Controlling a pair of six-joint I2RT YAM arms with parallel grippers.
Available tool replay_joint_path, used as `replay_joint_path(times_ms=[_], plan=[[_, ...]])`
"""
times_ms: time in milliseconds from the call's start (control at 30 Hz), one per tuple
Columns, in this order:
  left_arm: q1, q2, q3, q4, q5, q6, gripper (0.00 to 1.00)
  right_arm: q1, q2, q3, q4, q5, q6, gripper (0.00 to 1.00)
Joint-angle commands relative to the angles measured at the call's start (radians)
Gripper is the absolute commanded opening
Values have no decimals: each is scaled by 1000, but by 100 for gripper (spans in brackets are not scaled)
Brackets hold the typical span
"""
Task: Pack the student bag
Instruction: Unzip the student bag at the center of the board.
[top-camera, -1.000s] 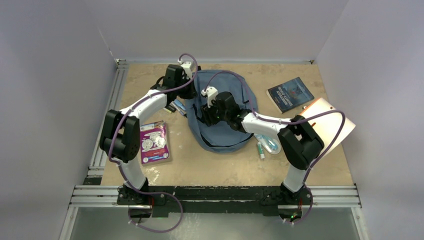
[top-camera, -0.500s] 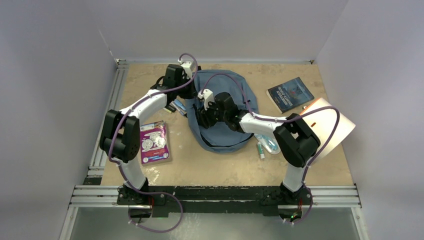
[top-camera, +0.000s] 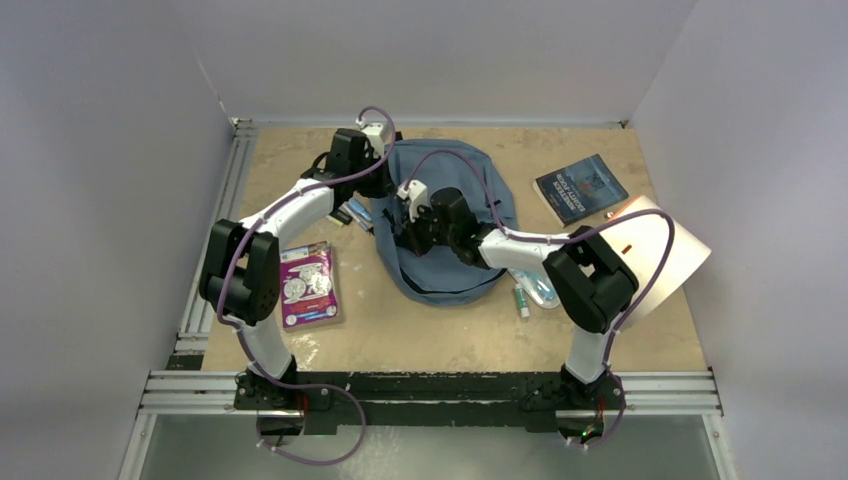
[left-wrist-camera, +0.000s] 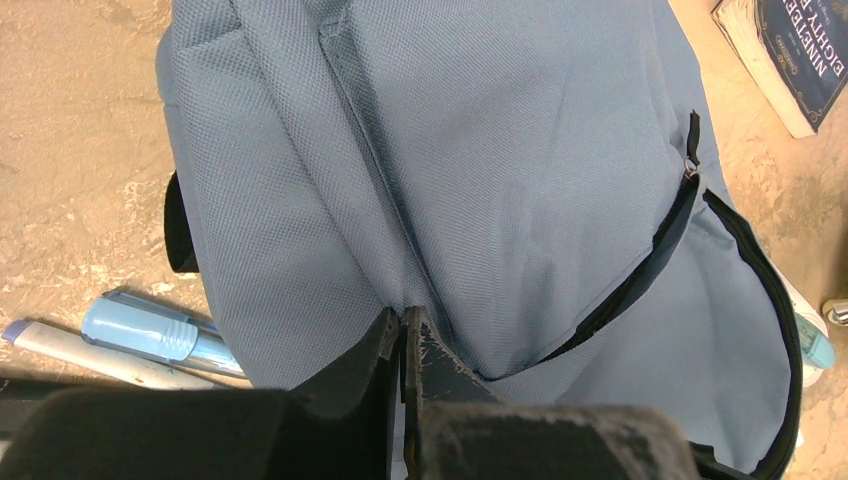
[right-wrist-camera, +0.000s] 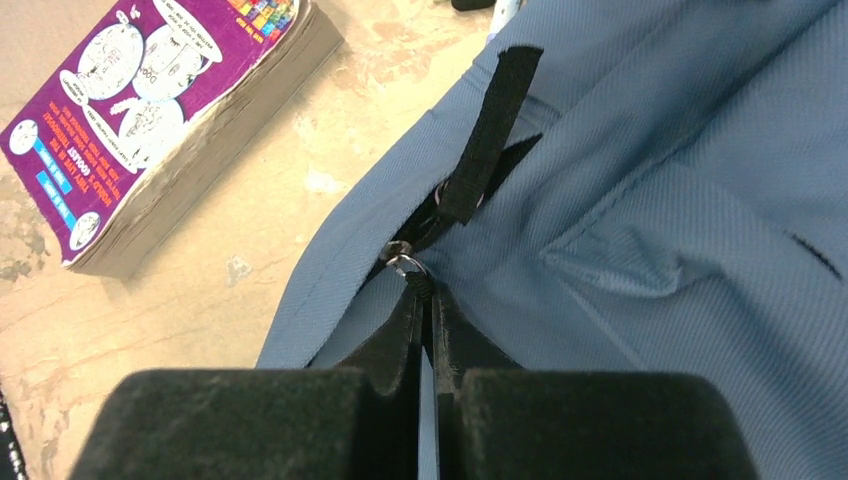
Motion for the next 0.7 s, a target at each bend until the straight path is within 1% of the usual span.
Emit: replay_joint_path(times_ms=[0,133,467,667], plan=[[16,-16,58,58,41,-6,0,18,-87,-36,-9,-6,52,0],[27,0,65,56,49,-14,0,66,-104,-54,-130,44,96,0],[41,42,81,46,40,-12,0,182,-204,-199,-253,116,254,0],[46,51,81,44,26,-12,0,210,-276,-246,-351,225,321,0]])
